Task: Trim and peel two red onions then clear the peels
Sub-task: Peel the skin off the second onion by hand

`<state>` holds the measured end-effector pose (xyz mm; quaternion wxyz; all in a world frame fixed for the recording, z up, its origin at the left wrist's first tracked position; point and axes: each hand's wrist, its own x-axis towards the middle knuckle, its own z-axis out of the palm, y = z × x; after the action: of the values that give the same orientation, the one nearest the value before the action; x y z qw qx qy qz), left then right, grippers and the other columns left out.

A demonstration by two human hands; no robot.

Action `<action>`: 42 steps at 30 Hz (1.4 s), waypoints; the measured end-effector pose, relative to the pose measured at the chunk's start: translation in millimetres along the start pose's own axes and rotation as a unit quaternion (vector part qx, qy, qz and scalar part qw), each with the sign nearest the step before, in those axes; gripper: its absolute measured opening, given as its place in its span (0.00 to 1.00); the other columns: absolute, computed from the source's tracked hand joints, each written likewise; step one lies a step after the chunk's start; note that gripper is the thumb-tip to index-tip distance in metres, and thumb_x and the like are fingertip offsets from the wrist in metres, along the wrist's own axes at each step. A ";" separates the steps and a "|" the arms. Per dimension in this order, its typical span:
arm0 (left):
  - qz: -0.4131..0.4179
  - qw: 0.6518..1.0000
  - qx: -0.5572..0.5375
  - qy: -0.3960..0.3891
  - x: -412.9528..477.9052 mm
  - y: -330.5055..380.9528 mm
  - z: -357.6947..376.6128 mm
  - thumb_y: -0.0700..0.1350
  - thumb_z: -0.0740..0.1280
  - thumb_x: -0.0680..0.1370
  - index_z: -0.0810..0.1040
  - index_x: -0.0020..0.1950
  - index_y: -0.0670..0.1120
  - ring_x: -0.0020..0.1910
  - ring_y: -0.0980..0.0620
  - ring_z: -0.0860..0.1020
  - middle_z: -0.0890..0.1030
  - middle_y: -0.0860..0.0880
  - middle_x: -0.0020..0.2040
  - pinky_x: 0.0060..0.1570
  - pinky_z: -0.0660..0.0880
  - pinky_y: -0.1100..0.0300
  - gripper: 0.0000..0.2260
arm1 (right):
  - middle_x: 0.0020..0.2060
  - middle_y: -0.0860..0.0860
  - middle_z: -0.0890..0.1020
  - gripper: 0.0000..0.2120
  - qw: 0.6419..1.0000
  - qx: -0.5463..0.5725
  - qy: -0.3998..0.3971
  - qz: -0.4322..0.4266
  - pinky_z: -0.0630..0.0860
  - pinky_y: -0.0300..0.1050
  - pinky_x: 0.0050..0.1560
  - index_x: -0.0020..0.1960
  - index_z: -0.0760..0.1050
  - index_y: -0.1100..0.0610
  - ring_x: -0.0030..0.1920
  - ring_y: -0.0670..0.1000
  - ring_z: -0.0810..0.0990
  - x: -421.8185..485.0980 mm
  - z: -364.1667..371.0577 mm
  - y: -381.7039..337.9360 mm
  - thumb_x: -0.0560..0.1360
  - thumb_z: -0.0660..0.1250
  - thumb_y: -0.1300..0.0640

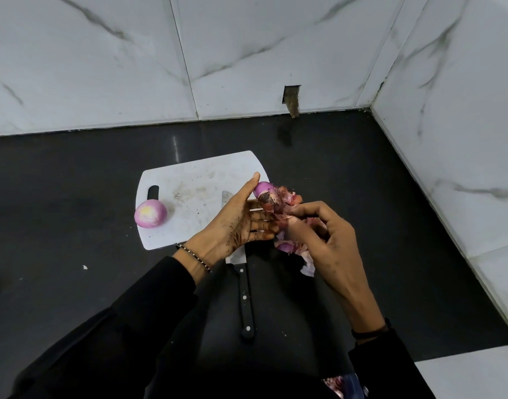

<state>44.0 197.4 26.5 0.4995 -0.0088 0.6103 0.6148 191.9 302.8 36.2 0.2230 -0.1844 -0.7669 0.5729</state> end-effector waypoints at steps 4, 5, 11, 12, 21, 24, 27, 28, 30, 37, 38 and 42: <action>-0.008 1.000 -0.010 0.000 -1.4 0.7 1.5 0.68 0.60 0.77 0.80 0.58 0.41 0.49 0.43 0.84 0.85 0.40 0.51 0.51 0.82 0.52 0.31 | 0.47 0.46 0.83 0.05 1.000 0.009 0.009 0.014 0.82 0.52 0.51 0.50 0.81 0.51 0.50 0.50 0.83 -0.7 -1.1 4.0 0.76 0.68 0.53; -0.007 1.000 -0.013 -0.002 -1.5 0.9 2.2 0.68 0.60 0.77 0.79 0.59 0.41 0.50 0.43 0.84 0.85 0.40 0.52 0.52 0.82 0.52 0.31 | 0.47 0.46 0.83 0.05 1.000 0.020 0.014 0.015 0.81 0.50 0.51 0.50 0.81 0.52 0.51 0.49 0.83 -0.3 -1.0 4.2 0.76 0.68 0.54; 0.015 1.000 -0.021 0.004 -2.7 -1.4 1.1 0.65 0.65 0.77 0.77 0.66 0.41 0.55 0.40 0.84 0.85 0.39 0.55 0.62 0.78 0.46 0.30 | 0.45 0.47 0.83 0.04 0.997 0.067 0.047 0.014 0.78 0.37 0.48 0.51 0.80 0.58 0.49 0.45 0.83 2.1 -3.0 2.0 0.79 0.68 0.64; 0.018 1.000 -0.021 0.005 -3.5 -2.3 1.1 0.64 0.66 0.77 0.76 0.66 0.41 0.57 0.39 0.83 0.84 0.38 0.55 0.63 0.77 0.44 0.29 | 0.45 0.47 0.83 0.04 0.997 0.061 0.054 0.015 0.78 0.37 0.49 0.51 0.80 0.58 0.49 0.45 0.82 3.2 -3.1 2.5 0.79 0.68 0.64; 0.010 1.000 -0.020 0.012 -8.9 -1.5 6.1 0.61 0.69 0.76 0.80 0.59 0.42 0.46 0.45 0.85 0.86 0.40 0.47 0.46 0.84 0.55 0.24 | 0.49 0.43 0.80 0.05 0.987 -0.119 0.106 -0.009 0.76 0.32 0.47 0.54 0.79 0.51 0.51 0.41 0.80 6.7 -2.6 14.4 0.79 0.69 0.57; 0.007 0.998 0.053 0.035 -10.5 1.8 9.1 0.65 0.67 0.76 0.81 0.55 0.42 0.39 0.48 0.85 0.86 0.41 0.42 0.42 0.84 0.58 0.26 | 0.53 0.45 0.78 0.07 0.977 -0.187 0.086 -0.052 0.77 0.39 0.52 0.55 0.78 0.52 0.54 0.44 0.78 8.5 -5.1 17.8 0.78 0.70 0.56; 0.016 0.992 0.122 0.038 -12.5 4.0 8.5 0.67 0.66 0.75 0.82 0.50 0.43 0.34 0.49 0.84 0.86 0.41 0.40 0.39 0.82 0.58 0.27 | 0.55 0.46 0.77 0.10 0.979 -0.178 0.047 -0.087 0.77 0.38 0.53 0.58 0.79 0.54 0.57 0.45 0.78 7.8 -5.0 14.9 0.77 0.71 0.56; 0.022 0.990 0.137 0.038 -13.2 5.1 8.6 0.68 0.66 0.74 0.83 0.49 0.43 0.34 0.49 0.84 0.86 0.41 0.40 0.40 0.82 0.57 0.27 | 0.56 0.45 0.77 0.11 0.980 -0.171 0.033 -0.093 0.77 0.37 0.53 0.59 0.79 0.53 0.57 0.45 0.77 7.8 -4.2 13.5 0.76 0.71 0.54; 0.034 0.987 0.154 0.037 -14.2 7.2 9.3 0.68 0.65 0.75 0.83 0.48 0.43 0.34 0.50 0.84 0.86 0.42 0.39 0.40 0.82 0.57 0.27 | 0.57 0.44 0.76 0.16 0.980 -0.167 0.009 -0.104 0.76 0.36 0.54 0.60 0.78 0.52 0.57 0.44 0.77 8.2 -2.0 11.4 0.75 0.69 0.47; 0.052 0.993 0.108 0.008 -19.2 11.1 11.7 0.62 0.64 0.78 0.81 0.54 0.43 0.34 0.50 0.82 0.84 0.42 0.40 0.39 0.81 0.57 0.23 | 0.56 0.46 0.76 0.26 0.983 -0.150 0.004 -0.107 0.75 0.31 0.48 0.62 0.75 0.53 0.53 0.43 0.77 12.7 -0.2 9.2 0.70 0.77 0.43; 0.052 0.995 0.083 -0.003 -20.4 11.2 11.7 0.61 0.64 0.79 0.79 0.57 0.42 0.36 0.49 0.83 0.85 0.42 0.41 0.39 0.81 0.56 0.23 | 0.55 0.46 0.76 0.26 0.984 -0.143 0.006 -0.104 0.75 0.30 0.47 0.62 0.75 0.53 0.52 0.43 0.77 13.2 -0.5 8.5 0.69 0.77 0.44; 0.056 0.998 -0.006 -0.032 -23.6 11.4 9.7 0.56 0.65 0.79 0.76 0.64 0.38 0.42 0.46 0.84 0.83 0.40 0.49 0.43 0.82 0.53 0.23 | 0.55 0.44 0.75 0.27 0.984 -0.129 0.002 -0.121 0.74 0.30 0.47 0.61 0.75 0.53 0.52 0.43 0.77 14.0 -1.1 5.8 0.68 0.77 0.43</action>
<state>54.5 193.4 52.1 0.4837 0.0421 0.5898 0.6452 181.0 312.8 32.7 0.2661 -0.1187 -0.8503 0.4382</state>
